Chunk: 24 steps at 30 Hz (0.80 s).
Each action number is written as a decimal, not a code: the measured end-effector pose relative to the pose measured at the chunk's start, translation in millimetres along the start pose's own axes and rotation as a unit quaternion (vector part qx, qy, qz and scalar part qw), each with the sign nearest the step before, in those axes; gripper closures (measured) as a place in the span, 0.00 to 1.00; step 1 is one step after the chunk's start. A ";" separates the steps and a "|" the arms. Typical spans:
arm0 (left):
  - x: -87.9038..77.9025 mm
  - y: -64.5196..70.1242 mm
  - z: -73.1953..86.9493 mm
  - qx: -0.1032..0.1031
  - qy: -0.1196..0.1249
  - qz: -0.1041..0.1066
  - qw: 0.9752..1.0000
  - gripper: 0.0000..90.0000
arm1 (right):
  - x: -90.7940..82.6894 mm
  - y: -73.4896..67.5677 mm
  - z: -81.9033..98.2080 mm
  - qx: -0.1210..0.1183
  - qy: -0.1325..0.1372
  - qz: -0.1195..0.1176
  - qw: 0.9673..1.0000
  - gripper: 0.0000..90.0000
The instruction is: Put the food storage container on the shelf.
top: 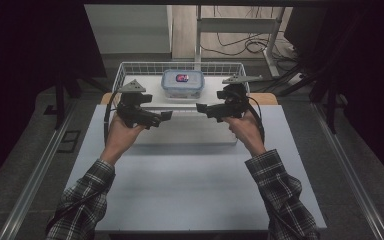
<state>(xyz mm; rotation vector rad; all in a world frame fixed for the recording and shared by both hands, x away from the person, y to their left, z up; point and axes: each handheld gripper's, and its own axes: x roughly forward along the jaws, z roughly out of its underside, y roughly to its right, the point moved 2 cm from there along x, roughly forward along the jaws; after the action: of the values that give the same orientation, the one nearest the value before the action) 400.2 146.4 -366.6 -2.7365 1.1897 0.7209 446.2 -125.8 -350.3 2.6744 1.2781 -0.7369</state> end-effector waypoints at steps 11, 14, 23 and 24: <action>-4.8 12.6 11.5 0.005 0.001 0.008 1.000 0.00 | -12.7 -11.0 9.7 -0.013 -0.001 -0.003 1.000 0.02; -8.0 15.9 16.6 0.008 0.005 0.014 1.000 0.02 | -15.4 -14.8 14.1 -0.016 0.000 -0.007 1.000 0.02; -16.5 27.1 38.1 0.018 0.006 0.012 1.000 0.02 | -20.0 -26.6 28.7 -0.024 0.001 -0.012 1.000 0.02; -17.5 28.3 41.1 0.018 0.007 0.012 1.000 0.02 | -20.3 -28.2 30.8 -0.026 0.000 -0.011 1.000 0.02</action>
<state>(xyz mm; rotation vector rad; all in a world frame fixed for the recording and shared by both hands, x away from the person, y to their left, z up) 353.8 148.5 -392.0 -2.7064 1.2284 0.6762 402.3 -130.5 -364.6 2.6243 1.3102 -0.6960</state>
